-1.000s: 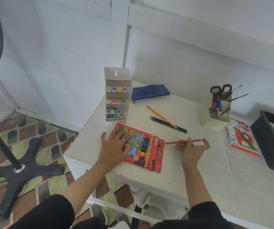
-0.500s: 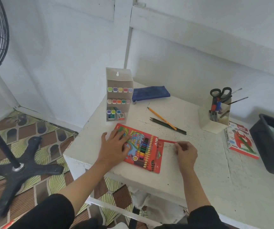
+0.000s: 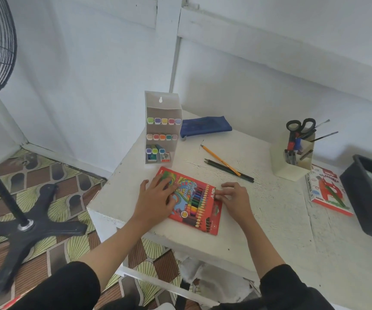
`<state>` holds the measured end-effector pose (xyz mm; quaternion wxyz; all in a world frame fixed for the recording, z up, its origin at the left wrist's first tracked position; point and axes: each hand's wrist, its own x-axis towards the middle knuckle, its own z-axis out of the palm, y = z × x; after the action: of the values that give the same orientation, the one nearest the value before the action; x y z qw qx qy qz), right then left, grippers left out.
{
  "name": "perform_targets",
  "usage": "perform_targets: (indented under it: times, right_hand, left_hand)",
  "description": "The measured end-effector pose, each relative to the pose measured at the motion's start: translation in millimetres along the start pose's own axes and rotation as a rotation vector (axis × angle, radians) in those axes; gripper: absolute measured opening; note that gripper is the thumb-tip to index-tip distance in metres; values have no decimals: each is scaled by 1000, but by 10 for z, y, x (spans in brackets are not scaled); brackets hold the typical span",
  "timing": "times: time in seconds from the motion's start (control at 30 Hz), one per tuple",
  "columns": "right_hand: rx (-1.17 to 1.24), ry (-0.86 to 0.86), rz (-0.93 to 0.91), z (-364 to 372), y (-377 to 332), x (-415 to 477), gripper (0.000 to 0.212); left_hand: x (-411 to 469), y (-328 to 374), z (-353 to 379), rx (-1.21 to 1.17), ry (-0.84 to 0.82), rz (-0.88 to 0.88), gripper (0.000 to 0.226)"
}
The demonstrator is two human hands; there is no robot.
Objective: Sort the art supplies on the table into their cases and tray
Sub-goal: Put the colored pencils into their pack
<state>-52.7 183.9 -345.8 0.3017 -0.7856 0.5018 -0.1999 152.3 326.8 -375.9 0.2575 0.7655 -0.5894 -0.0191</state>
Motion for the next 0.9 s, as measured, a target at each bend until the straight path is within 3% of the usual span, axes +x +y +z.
perform_targets:
  times: [0.17, 0.3, 0.53, 0.7, 0.8, 0.9]
  right_hand:
    - [-26, 33, -92, -328, -66, 253, 10]
    - [-80, 90, -54, -406, -117, 644, 18]
    - [-216, 41, 30, -131, -106, 1016, 31]
    - [-382, 93, 58, -65, -113, 1073, 22]
    - [-349, 149, 26, -63, -105, 1042, 19]
    - [-123, 218, 9, -169, -139, 970, 15]
  left_hand:
    - [4, 22, -11, 3, 4, -7, 46]
    - [10, 9, 1, 13, 8, -6, 44]
    - [14, -15, 36, 27, -11, -20, 51]
    - [19, -3, 31, 32, -18, -31, 53]
    - [25, -2, 25, 39, -28, -32, 52]
    - [21, -12, 24, 48, -23, -30, 50]
